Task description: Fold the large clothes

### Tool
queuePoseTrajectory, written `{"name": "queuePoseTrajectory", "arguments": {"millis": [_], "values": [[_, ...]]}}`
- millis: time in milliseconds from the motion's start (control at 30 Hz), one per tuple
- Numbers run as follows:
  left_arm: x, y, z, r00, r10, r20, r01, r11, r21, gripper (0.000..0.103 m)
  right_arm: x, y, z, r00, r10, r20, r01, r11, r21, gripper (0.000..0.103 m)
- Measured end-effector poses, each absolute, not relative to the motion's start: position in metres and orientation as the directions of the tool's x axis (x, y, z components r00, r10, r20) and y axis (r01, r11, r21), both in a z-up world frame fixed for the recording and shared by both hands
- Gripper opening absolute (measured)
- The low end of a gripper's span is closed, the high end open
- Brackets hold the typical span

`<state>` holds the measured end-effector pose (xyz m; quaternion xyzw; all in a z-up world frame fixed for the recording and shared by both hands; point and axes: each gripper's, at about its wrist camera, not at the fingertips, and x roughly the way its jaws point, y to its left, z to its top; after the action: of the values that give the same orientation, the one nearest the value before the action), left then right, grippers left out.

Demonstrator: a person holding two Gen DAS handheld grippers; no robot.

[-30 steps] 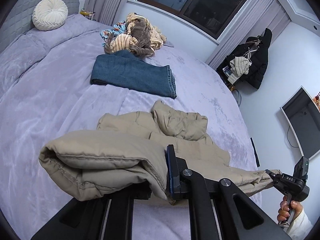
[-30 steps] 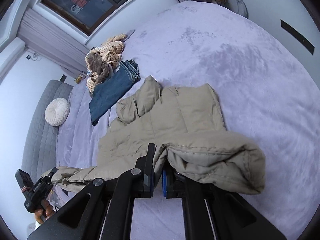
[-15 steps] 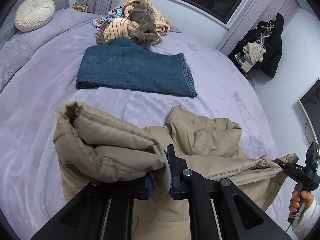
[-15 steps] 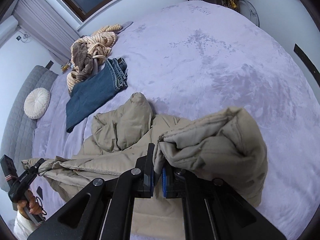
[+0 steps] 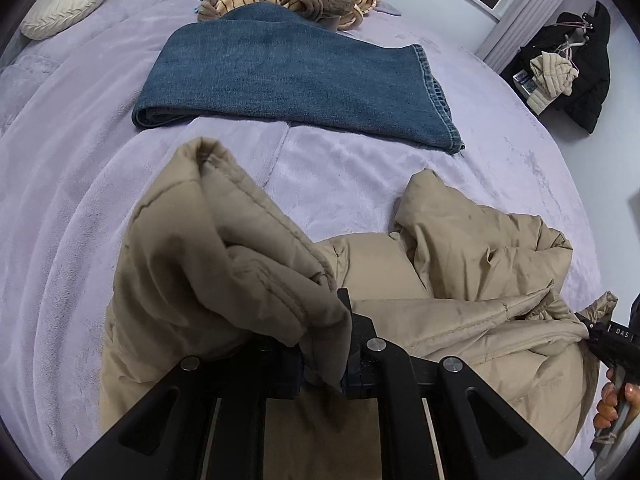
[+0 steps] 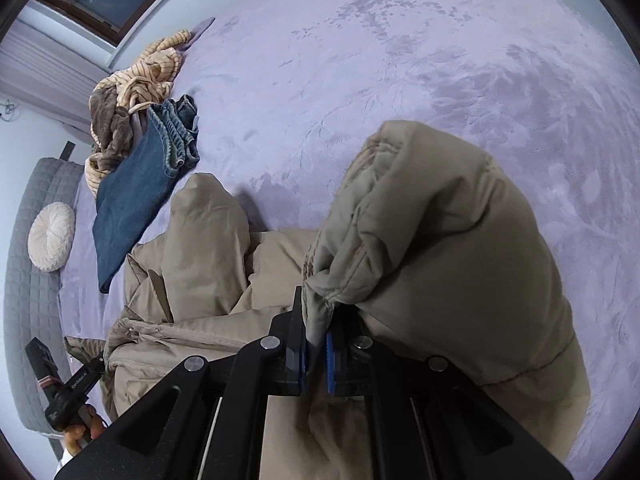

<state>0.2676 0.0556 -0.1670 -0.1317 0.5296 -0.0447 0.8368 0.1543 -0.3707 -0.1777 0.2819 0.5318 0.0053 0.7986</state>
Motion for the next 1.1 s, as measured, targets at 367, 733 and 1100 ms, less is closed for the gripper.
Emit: {"name": "queuePoseTrajectory", "arguments": {"millis": [367,733,1100], "values": [[0.241,0.057,-0.13,0.518,-0.215,-0.828,0.031,0.972,-0.233,0.08,0.116,-0.361,-0.142,0.448,0.308,-0.839,0.18,0.888,0.422,0.035],[0.286,0.028,-0.202,0.476,-0.062,-0.877,-0.013,0.997,-0.077,0.065,0.166,-0.346,-0.2,0.422,0.148,-0.895,0.123,0.968,0.218,0.021],[0.314,0.069,-0.199,0.511,0.04,-0.859,-0.109,0.994,-0.018,0.065,0.174,-0.373,-0.193,0.455,0.034,-0.89,0.205,0.968,0.142,0.021]]}}
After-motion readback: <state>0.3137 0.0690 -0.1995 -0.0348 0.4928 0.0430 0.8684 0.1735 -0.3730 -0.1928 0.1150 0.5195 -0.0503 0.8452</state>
